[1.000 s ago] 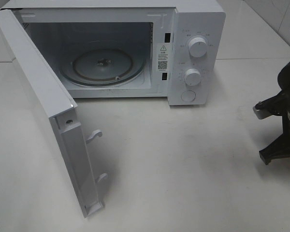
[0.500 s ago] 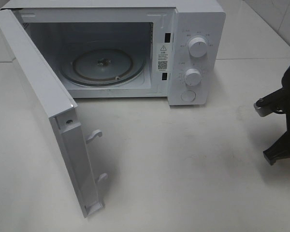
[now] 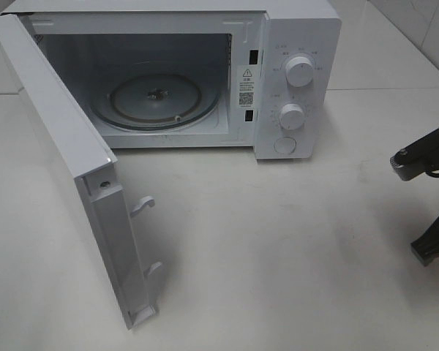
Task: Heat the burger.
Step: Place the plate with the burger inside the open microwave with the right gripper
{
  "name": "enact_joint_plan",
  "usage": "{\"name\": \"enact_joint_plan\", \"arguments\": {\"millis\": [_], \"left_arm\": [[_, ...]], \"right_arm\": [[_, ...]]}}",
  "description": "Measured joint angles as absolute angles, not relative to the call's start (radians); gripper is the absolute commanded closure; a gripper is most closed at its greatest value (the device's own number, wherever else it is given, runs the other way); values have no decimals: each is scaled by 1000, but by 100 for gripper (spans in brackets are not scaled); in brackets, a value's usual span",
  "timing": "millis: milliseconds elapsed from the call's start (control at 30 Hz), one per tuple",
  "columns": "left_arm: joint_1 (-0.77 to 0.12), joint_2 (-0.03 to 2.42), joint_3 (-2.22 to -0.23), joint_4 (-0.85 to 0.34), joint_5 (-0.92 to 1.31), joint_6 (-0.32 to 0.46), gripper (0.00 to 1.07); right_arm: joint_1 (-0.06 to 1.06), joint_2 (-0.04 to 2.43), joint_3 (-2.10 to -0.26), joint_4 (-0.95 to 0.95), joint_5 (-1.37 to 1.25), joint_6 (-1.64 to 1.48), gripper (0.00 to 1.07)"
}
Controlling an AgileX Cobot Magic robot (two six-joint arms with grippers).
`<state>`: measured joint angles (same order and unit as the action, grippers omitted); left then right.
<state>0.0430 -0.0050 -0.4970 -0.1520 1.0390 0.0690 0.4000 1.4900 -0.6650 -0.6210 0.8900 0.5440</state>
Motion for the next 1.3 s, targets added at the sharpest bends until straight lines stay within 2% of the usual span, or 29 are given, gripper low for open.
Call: {"name": "enact_joint_plan", "arguments": {"millis": [600, 967, 1033, 1233, 1300], "left_arm": [[43, -5, -497, -152, 1039, 69, 9], [43, -5, -497, -152, 1039, 69, 9], [43, -5, -497, -152, 1039, 69, 9], [43, -5, -497, -152, 1039, 69, 9], [43, -5, -497, -152, 1039, 69, 9]], "right_arm": [[652, 1449, -655, -620, 944, 520, 107], [848, 1448, -655, -620, 952, 475, 107], [917, 1448, -655, -631, 954, 458, 107], [987, 1448, -655, -660, 966, 438, 107], [1049, 1448, -655, -666, 970, 398, 107]]}}
